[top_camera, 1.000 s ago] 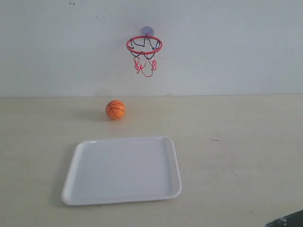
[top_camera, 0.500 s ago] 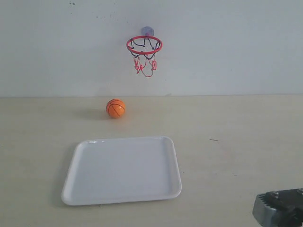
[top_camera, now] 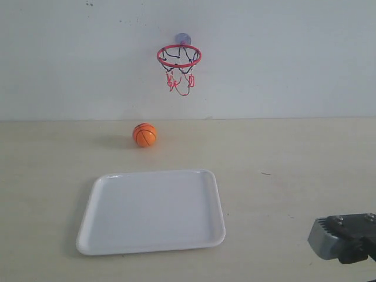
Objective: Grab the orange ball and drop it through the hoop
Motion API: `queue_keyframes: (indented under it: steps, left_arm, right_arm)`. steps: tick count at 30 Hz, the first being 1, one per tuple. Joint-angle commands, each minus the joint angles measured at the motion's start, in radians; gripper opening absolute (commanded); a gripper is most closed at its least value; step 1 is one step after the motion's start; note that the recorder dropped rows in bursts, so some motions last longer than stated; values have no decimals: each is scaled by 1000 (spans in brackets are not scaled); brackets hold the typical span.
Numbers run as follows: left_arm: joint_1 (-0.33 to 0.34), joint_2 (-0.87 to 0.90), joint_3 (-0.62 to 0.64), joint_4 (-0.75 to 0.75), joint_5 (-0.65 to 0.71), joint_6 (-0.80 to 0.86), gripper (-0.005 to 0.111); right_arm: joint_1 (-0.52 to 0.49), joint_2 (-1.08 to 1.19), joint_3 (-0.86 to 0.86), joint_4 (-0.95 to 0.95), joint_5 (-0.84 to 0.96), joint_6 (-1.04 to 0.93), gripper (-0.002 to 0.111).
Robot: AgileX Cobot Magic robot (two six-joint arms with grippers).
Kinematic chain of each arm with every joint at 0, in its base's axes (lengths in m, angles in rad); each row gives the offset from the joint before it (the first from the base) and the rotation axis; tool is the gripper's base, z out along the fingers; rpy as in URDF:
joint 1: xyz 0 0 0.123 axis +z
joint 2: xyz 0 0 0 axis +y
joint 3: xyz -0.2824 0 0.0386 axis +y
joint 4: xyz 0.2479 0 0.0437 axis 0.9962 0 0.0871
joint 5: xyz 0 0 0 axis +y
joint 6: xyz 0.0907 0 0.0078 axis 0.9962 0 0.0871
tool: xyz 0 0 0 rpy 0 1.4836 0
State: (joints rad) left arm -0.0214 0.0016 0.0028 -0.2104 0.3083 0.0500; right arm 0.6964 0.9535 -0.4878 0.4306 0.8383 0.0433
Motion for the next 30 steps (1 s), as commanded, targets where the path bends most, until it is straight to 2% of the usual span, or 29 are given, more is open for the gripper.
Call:
queue_keyframes:
  steps: [1, 4, 7, 10, 15, 20, 24, 30]
  left_arm:
    - [1, -2, -3, -2, -9, -2, 4]
    - [1, -2, -3, -2, -9, -2, 4]
    - [1, -2, -3, -2, -9, -2, 4]
    - [1, -2, -3, -2, -9, -2, 4]
    - [1, -2, -3, -2, -9, -2, 4]
    - [1, -2, -3, -2, -9, -2, 4]
    - [1, -2, -3, -2, -9, -2, 4]
    - [1, -2, -3, -2, -9, -2, 4]
  right_arm:
    - [2, -4, -1, 3, -4, -8, 4]
    - [2, -4, -1, -7, -88, -23, 4]
    - [-1, -65, -1, -13, -360, -91, 4]
    - [-93, -201, -1, -16, -519, -116, 4]
    - [-363, -383, 49, -16, -530, -113, 4]
    - [-533, -554, 195, -14, -530, -106, 4]
    - [-611, -697, 348, 7, -622, -89, 4]
    - [-632, -838, 488, 65, -786, 27, 4]
